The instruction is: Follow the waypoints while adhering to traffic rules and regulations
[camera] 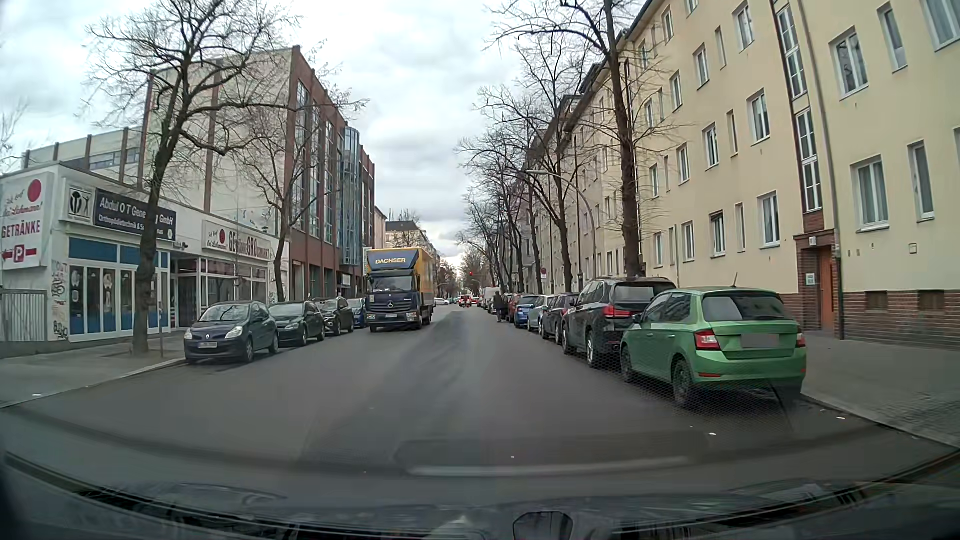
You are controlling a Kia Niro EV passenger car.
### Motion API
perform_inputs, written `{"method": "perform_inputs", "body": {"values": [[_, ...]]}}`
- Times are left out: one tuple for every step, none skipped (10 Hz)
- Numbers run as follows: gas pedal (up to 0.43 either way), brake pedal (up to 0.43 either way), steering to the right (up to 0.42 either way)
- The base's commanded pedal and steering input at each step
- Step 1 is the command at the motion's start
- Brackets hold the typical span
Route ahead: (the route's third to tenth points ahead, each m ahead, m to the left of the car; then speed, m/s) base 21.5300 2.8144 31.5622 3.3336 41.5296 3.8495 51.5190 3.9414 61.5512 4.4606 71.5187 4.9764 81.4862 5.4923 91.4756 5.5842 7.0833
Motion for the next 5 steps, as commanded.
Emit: {"method": "perform_inputs", "body": {"values": [[0.0,0.14,-0.018],[0.0,0.14,-0.015],[0.0,0.14,-0.014],[0.0,0.14,-0.011],[0.0,0.14,-0.009]]}}
